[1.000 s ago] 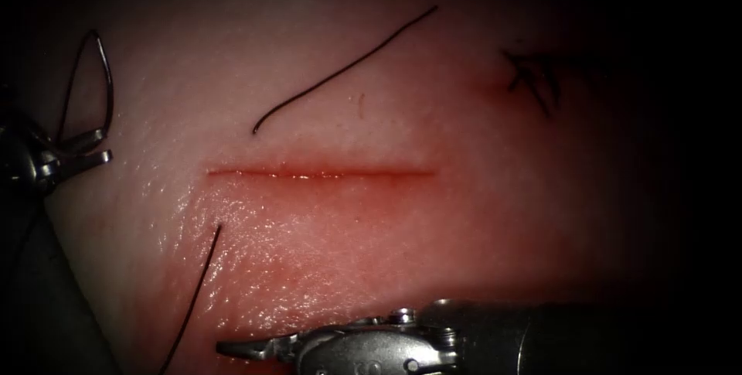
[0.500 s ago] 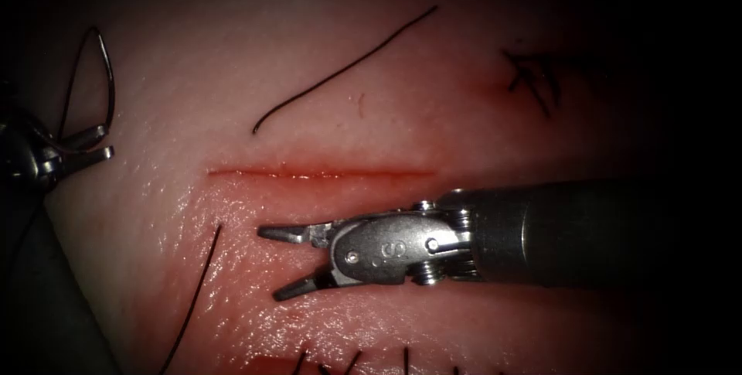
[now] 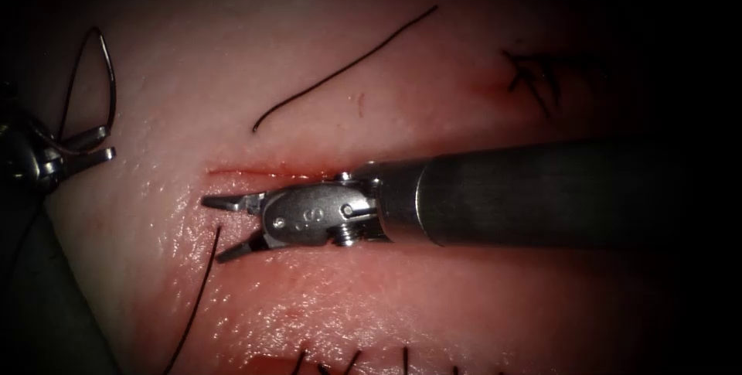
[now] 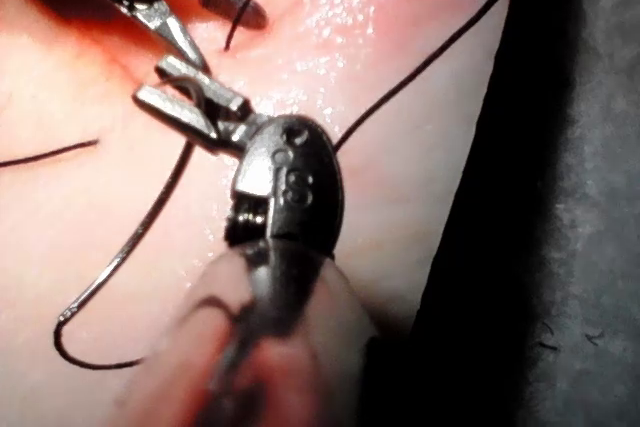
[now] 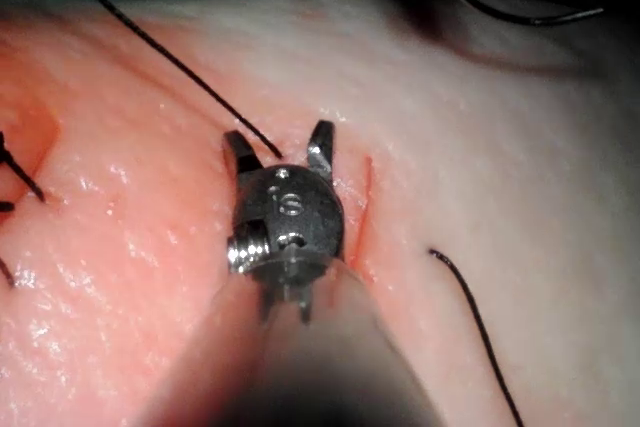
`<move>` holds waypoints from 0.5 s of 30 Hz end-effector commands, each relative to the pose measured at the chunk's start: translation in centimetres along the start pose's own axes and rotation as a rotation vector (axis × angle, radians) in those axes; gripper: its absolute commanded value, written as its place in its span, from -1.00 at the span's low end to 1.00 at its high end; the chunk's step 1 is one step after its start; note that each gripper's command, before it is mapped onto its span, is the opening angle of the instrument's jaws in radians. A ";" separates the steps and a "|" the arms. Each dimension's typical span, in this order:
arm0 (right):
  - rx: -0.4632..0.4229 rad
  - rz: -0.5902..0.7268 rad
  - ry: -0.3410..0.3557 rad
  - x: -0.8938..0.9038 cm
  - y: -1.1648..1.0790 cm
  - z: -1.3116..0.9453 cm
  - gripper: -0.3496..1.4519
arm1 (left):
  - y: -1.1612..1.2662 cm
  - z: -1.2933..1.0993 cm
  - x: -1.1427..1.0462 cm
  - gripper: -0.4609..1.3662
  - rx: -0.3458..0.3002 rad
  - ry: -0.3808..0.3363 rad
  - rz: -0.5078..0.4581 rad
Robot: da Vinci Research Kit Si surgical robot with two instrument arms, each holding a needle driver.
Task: Wound Closure
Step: Pull the string through the cut with the right gripper
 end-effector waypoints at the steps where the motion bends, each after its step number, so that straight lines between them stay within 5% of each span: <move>1: 0.027 0.020 0.019 -0.01 -0.01 -0.02 -0.72 | 0.00 0.00 0.00 -0.88 -0.011 0.000 -0.001; 2: 0.036 0.015 0.029 -0.01 -0.02 -0.05 -1.00 | 0.00 0.00 0.00 -0.88 -0.011 0.000 -0.001; 15: 0.060 0.020 -0.003 0.10 -0.14 -0.21 -1.00 | 0.01 0.01 0.00 -0.88 -0.013 -0.001 -0.001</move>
